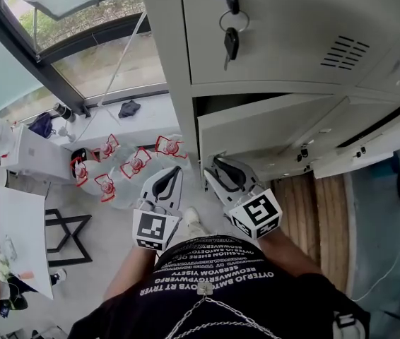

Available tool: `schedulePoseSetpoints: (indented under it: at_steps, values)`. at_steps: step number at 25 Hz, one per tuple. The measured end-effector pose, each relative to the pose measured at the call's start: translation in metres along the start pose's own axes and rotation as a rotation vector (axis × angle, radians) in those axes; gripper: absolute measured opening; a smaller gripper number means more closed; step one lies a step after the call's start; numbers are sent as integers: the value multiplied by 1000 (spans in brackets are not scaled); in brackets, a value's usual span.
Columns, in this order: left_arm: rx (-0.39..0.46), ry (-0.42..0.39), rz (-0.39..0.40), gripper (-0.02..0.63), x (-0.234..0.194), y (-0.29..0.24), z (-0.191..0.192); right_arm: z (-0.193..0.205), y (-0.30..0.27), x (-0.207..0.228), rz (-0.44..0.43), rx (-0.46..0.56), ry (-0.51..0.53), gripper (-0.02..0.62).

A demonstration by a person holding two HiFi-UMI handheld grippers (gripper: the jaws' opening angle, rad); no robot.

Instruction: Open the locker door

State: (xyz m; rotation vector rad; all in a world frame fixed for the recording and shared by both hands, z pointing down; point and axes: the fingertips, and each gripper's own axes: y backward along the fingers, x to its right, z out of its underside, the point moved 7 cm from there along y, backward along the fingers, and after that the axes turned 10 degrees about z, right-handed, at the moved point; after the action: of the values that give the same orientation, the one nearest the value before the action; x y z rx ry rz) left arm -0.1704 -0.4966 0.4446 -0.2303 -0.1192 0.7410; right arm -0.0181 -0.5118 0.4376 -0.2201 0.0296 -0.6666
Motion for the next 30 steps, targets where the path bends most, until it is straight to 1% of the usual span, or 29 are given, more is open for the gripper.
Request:
schedulePoseSetpoints:
  at_steps: [8,15,21,30]
  values:
    - [-5,10,-19,-8,-6,9,4,-2,-13,-3,4,-3,1,91]
    - [-13,12,-41,-8,2,20,8,-2,-6,-6,-16,-10,-9,92]
    - [-3,12,-42,-8,21,23,5,2,13,-8,-36,-22,-13,92]
    - [7,10,-46,-8,62,26,2,11,57,-10,-110,-34,-40,101]
